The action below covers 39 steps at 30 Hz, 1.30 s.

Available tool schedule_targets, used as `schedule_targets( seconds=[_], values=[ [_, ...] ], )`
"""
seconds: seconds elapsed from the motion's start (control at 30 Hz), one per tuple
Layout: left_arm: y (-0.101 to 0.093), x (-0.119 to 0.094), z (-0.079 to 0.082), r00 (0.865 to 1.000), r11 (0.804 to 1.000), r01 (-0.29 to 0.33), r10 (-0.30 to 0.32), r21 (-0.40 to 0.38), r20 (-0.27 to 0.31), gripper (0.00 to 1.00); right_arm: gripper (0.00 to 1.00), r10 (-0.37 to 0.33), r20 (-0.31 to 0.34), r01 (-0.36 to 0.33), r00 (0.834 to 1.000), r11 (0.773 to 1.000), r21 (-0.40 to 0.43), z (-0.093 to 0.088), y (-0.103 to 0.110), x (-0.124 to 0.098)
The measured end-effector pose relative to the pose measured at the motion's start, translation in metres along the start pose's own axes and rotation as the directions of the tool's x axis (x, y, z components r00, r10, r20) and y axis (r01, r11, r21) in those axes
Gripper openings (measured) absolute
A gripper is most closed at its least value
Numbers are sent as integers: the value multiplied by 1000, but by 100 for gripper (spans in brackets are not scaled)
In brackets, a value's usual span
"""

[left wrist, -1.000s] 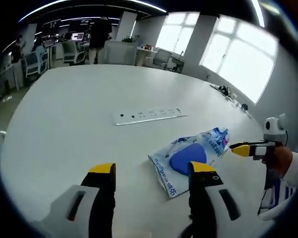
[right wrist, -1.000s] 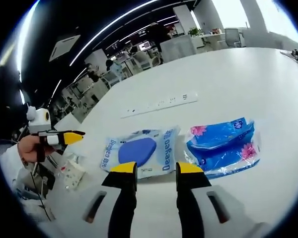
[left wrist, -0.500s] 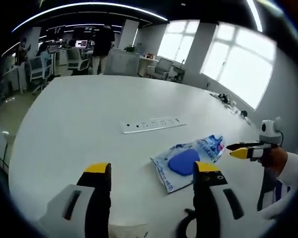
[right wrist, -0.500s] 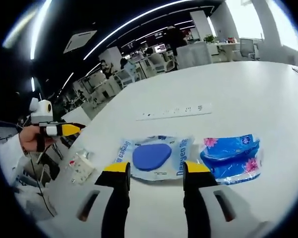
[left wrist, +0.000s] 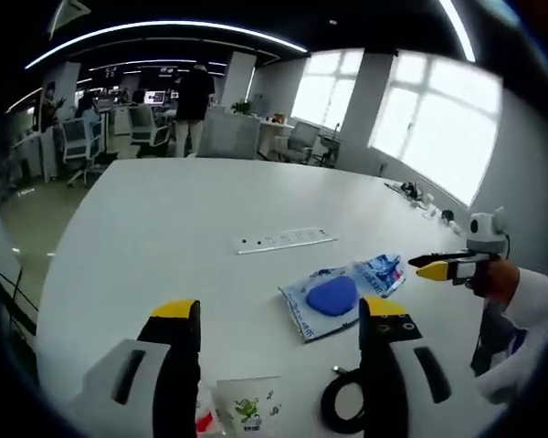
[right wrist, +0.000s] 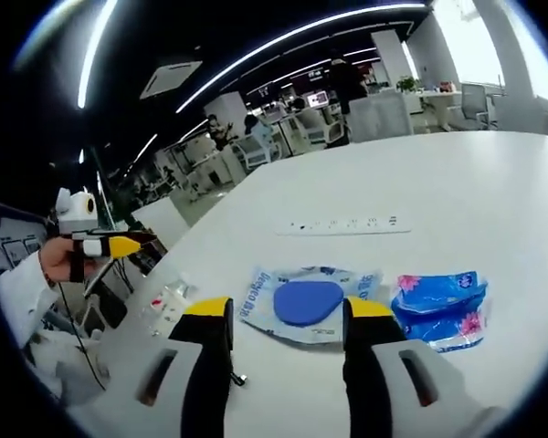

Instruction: Arrange the tabletop items into an orderly group along one side of the table until the central work area is clear of visible clutter.

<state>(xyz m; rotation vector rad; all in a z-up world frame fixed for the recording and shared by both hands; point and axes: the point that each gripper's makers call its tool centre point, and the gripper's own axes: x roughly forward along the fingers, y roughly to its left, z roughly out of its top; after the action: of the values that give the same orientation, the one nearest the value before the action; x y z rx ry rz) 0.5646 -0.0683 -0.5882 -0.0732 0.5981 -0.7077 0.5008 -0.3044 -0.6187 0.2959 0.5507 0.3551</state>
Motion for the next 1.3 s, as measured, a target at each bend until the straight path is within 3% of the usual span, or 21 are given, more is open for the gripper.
schedule_targets(
  seconds=[0.33,0.73,1.07,1.3],
  values=[
    [7,-42,-6,998,999,-25,27,-37,49,71,47,69,-5,-69,998,997,-28,9,24,0],
    [24,-85,-26,995,995,-62,67,-77,68,72,48,170,-35,-172,985,983,-65,20,67,19],
    [43,-109,-41,992,989,-98,106,-108,69,71,47,252,-90,-260,964,962,-88,21,104,46],
    [55,-121,-51,990,985,-114,125,-132,72,71,47,295,-151,-313,944,943,-117,9,129,66]
  ],
)
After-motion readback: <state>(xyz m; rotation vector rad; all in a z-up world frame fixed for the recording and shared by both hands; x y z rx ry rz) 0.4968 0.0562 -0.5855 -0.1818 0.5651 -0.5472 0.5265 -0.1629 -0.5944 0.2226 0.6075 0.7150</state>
